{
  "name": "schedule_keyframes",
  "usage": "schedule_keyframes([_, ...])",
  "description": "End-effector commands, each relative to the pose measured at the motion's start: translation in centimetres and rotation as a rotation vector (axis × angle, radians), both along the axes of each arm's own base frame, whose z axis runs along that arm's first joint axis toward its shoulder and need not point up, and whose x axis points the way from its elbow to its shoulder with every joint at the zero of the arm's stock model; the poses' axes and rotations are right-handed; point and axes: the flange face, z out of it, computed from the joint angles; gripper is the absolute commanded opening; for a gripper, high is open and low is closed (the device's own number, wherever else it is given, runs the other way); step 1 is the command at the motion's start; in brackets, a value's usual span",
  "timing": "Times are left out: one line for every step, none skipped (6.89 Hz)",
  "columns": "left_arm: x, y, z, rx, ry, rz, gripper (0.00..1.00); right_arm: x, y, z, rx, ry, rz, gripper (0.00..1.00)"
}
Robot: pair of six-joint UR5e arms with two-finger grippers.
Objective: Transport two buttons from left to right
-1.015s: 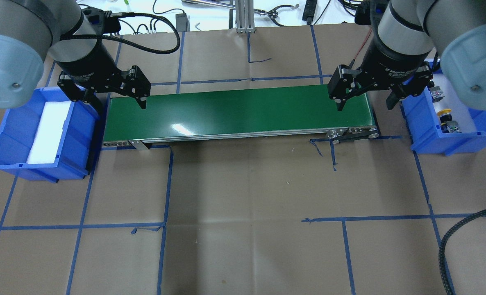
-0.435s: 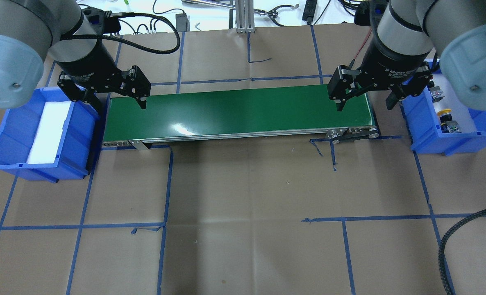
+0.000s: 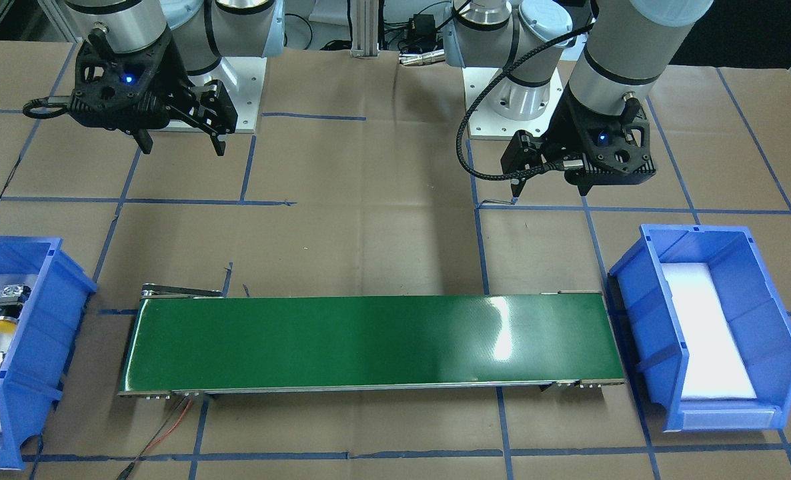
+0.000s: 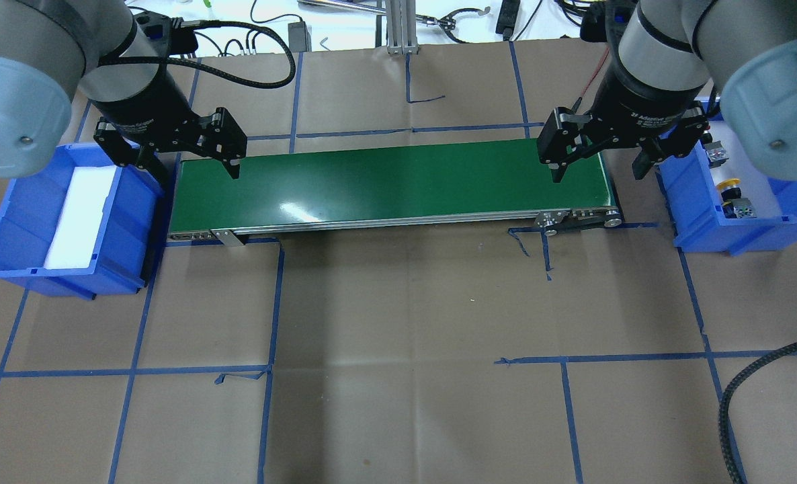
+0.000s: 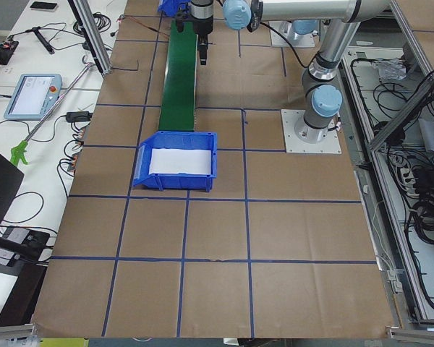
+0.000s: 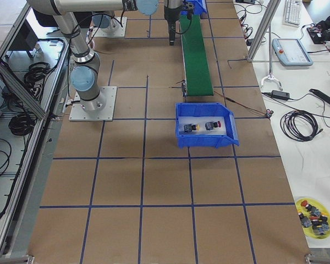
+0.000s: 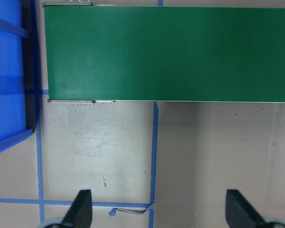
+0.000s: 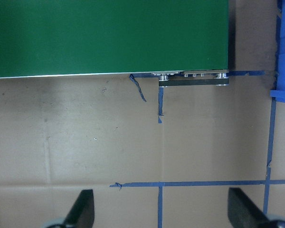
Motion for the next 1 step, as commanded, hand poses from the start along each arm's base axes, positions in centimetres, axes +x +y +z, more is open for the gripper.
schedule_keyframes([0.00, 0.01, 0.04, -0.001, 0.000, 0.000, 1.00, -0.01, -0.01, -0.03, 0.000, 0.001, -0.004, 1.00])
